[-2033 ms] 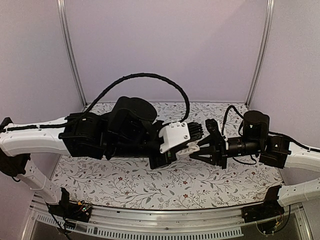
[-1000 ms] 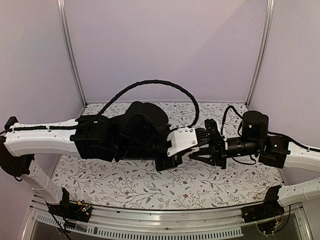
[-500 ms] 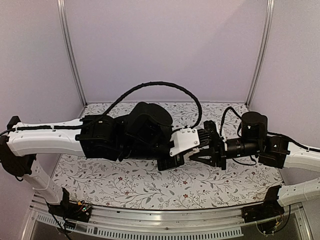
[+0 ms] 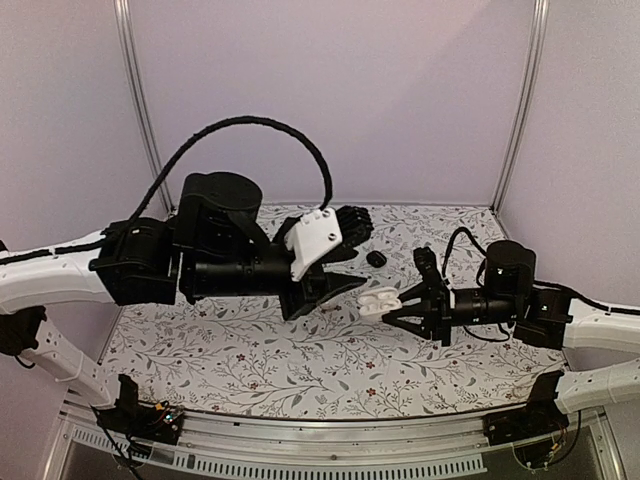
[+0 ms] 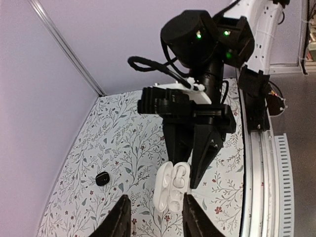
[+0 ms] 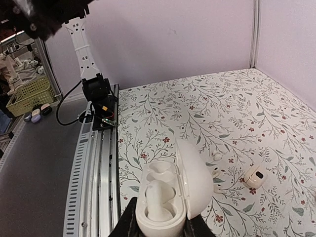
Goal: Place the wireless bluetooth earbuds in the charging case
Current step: Insert the right earbud into the right side groove of the charging case, then pick up the left earbud from the center of the board.
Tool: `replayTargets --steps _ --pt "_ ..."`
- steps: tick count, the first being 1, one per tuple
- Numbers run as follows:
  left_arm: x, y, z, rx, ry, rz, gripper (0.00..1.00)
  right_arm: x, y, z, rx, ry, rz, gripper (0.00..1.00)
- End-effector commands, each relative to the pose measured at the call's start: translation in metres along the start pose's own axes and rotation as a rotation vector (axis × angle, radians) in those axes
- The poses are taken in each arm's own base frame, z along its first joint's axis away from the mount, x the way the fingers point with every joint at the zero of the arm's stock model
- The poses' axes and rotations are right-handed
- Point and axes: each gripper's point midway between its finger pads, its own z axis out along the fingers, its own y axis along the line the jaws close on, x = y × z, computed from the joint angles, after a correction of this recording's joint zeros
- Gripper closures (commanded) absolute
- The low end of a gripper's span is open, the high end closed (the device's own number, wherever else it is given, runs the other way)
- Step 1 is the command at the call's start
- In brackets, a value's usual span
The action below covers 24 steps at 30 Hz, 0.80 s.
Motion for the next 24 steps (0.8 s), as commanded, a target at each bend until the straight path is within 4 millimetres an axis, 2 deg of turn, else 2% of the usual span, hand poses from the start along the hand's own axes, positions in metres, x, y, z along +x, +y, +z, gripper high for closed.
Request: replayTargets --steps 1,4,5,8,12,14,16,19,24 --pt "-0.005 0.039 -0.017 -0.061 -0.092 -0.184 0.59 -0.009 -0.013 -0.014 0.066 -0.08 0.062 1.0" --pt "0.027 0.073 -0.021 -0.113 -0.049 -0.385 0.53 -0.007 -0.019 -0.024 0.101 -0.101 0.081 1.0" --pt "0.046 0.089 -0.022 -0.145 -0.014 -0.461 0.53 -0.006 -0.021 -0.026 0.114 -0.108 0.084 1.0" --pt "0.105 0.105 -0.022 -0.18 0.105 -0.66 0.55 -0.004 -0.027 -0.033 0.138 -0.132 0.099 1.0" --pt "0.186 0.099 -0.014 -0.163 0.292 -0.87 0.63 -0.002 -0.029 -0.031 0.129 -0.12 0.116 1.0" --pt "0.216 0.089 -0.009 -0.156 0.369 -0.898 0.65 0.0 -0.03 -0.028 0.125 -0.106 0.124 1.0" --pt "0.238 0.08 -0.002 -0.147 0.433 -0.89 0.68 0.002 -0.032 -0.028 0.132 -0.101 0.127 1.0" --pt "0.26 0.065 0.012 -0.093 0.516 -0.864 0.71 0.001 -0.034 -0.029 0.139 -0.104 0.13 1.0" --pt "0.297 0.077 0.024 -0.183 0.658 -0.848 0.72 -0.001 -0.039 -0.031 0.155 -0.106 0.141 1.0"
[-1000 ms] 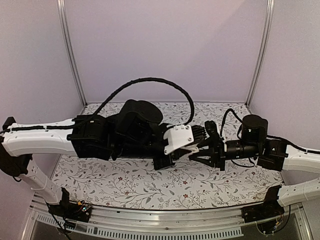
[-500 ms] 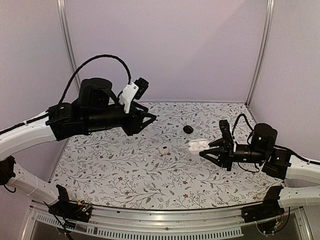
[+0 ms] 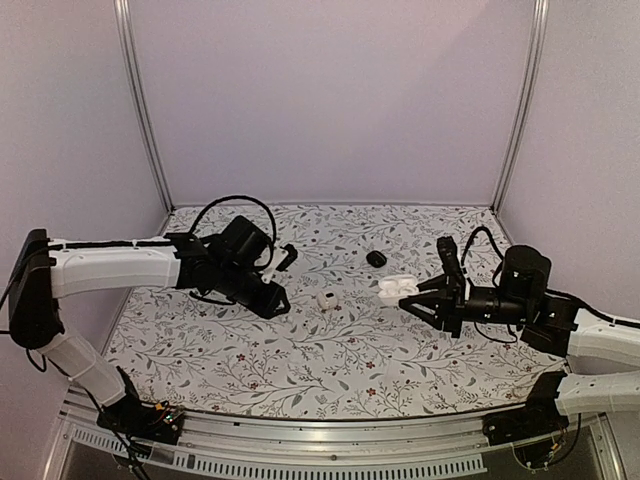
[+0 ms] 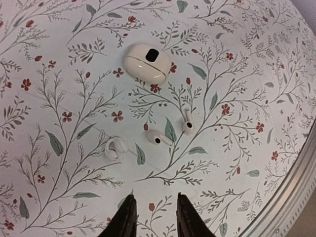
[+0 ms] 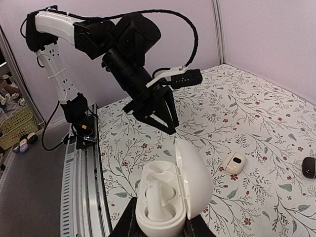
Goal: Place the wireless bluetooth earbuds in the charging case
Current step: Pick up the left earbud from the center of the board.
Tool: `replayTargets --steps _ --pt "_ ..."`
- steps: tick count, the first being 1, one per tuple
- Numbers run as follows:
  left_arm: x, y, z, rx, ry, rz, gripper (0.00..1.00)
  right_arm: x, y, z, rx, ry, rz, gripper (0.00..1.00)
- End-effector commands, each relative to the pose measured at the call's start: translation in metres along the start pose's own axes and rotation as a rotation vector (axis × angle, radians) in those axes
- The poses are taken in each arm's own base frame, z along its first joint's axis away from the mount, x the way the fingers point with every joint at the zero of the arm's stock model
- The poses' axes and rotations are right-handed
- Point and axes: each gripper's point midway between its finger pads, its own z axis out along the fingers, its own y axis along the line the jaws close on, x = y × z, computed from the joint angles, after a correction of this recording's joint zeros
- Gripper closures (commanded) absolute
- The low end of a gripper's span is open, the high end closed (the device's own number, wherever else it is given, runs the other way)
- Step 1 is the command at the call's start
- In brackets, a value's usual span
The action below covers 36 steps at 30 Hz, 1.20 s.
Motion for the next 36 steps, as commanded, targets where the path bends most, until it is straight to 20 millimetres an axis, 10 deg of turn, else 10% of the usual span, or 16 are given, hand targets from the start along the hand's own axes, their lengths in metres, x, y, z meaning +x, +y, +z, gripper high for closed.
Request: replayTargets --steps 1,23,36 --pt "-0.003 0.02 0.015 -0.074 0.053 -0.032 0.73 -0.014 -0.003 -0.002 0.014 -0.036 0.011 1.0" --pt "-0.006 0.066 0.072 -0.027 0.185 -0.021 0.73 -0.179 0.004 -0.003 -0.035 -0.25 0.268 1.0" --pt "0.009 0.078 0.078 -0.013 0.211 -0.035 0.74 -0.199 -0.012 0.0 -0.19 -0.243 0.422 1.0"
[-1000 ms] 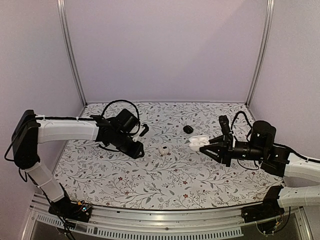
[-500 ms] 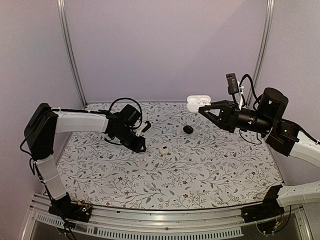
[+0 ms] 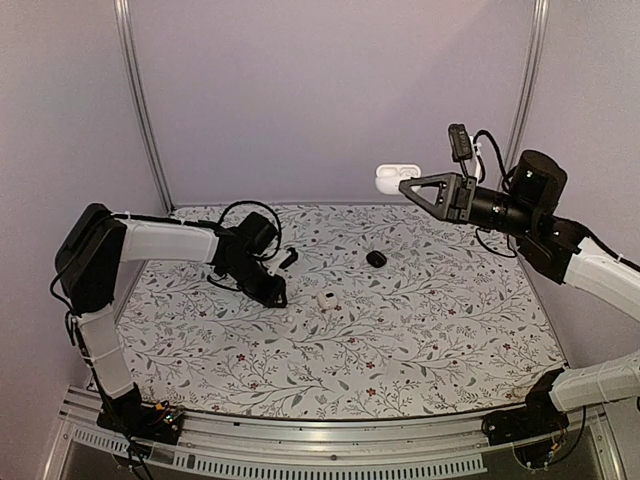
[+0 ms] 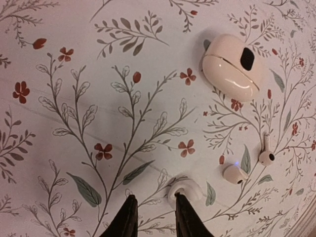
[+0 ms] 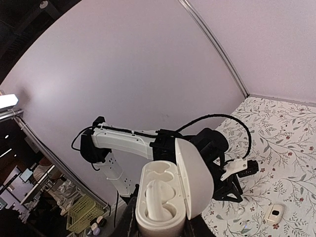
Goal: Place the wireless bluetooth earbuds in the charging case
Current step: Pick up the left earbud from the center of the board.
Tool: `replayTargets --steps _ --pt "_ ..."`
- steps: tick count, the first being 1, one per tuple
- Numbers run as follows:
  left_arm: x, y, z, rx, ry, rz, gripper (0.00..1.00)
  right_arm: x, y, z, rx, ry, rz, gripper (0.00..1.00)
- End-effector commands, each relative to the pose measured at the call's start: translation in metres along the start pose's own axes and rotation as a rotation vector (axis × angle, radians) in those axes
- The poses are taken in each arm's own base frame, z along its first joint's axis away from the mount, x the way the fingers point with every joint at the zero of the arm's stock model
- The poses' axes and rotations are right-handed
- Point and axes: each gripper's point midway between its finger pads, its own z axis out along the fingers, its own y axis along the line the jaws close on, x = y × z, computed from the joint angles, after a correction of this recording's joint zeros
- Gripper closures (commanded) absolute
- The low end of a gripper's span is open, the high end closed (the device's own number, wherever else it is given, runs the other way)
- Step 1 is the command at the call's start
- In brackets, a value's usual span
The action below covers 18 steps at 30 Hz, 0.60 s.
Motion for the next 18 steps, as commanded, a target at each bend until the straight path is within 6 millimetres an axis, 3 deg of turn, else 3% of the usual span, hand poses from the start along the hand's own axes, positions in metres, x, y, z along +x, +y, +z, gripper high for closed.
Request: replayTargets --steps 1,4,9,18 --pt "0.005 0.006 0.006 0.021 0.018 0.008 0.74 -0.014 0.025 0.003 -0.104 0.007 0.017 1.0" --pt "0.007 0.005 0.008 0.036 0.031 0.026 0.75 -0.011 0.021 0.003 -0.096 0.012 0.012 1.0" --pt "0.007 0.002 0.01 0.056 0.035 0.046 0.76 0.011 -0.001 0.001 -0.065 0.057 0.035 1.0" --pt "0.015 -0.006 0.015 0.1 0.062 0.077 0.81 0.043 -0.024 -0.011 -0.021 0.102 0.035 1.0"
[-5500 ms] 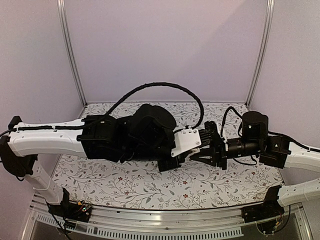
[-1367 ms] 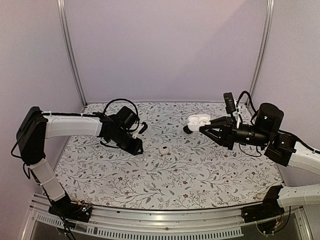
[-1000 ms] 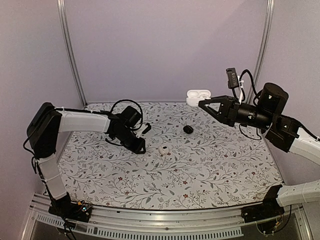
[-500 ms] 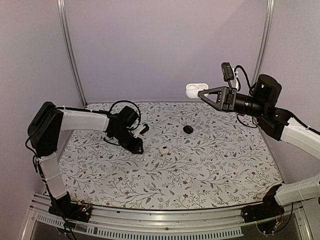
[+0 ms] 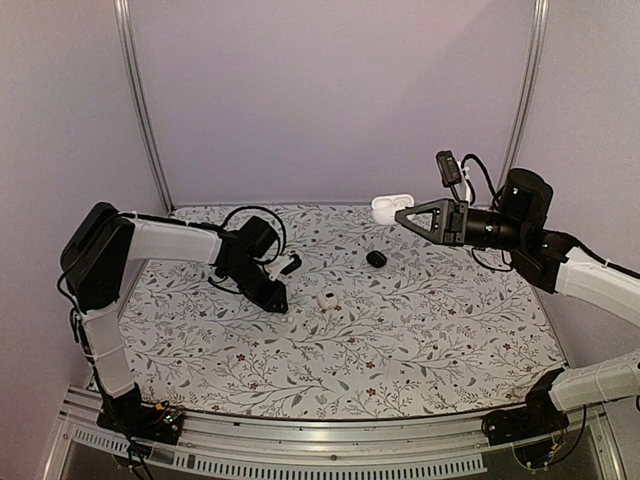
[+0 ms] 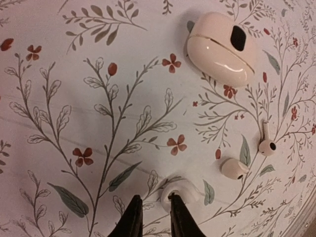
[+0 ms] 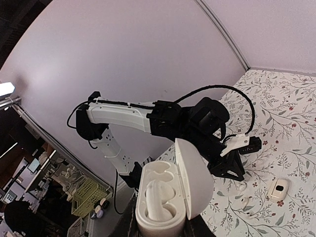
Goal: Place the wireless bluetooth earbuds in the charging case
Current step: Pick up the left earbud from the center of the board.
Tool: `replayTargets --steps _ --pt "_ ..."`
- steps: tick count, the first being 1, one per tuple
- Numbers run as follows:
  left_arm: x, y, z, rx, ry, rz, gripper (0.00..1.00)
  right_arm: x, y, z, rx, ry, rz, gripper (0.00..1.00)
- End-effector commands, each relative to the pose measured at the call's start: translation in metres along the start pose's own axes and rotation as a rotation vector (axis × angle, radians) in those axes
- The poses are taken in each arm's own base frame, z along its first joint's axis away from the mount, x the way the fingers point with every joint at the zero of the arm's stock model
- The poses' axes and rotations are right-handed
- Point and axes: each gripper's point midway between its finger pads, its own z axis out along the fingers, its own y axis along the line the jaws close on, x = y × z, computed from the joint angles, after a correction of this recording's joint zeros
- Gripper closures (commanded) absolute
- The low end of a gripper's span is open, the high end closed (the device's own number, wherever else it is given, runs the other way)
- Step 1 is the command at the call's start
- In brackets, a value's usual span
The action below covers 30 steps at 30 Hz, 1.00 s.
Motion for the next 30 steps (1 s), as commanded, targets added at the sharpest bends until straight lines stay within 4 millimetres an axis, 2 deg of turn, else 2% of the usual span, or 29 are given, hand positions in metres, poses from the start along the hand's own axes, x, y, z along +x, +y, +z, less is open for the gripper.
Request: replayTargets --steps 1,12,23,30 --pt "0.006 -0.001 0.005 0.03 0.024 0.019 0.81 0.004 0.0 -0.009 -0.004 -0.002 -0.033 1.0" --pt "0.011 -0.006 0.012 0.023 0.048 0.056 0.82 0.006 -0.004 -0.011 -0.006 0.01 -0.027 1.0" --pt "0.018 -0.024 0.012 0.034 0.06 0.097 0.82 0.01 -0.007 -0.012 -0.004 0.02 -0.019 1.0" --pt "0.025 -0.032 0.01 0.05 0.068 0.11 0.86 0.01 -0.009 -0.012 -0.004 0.023 -0.013 1.0"
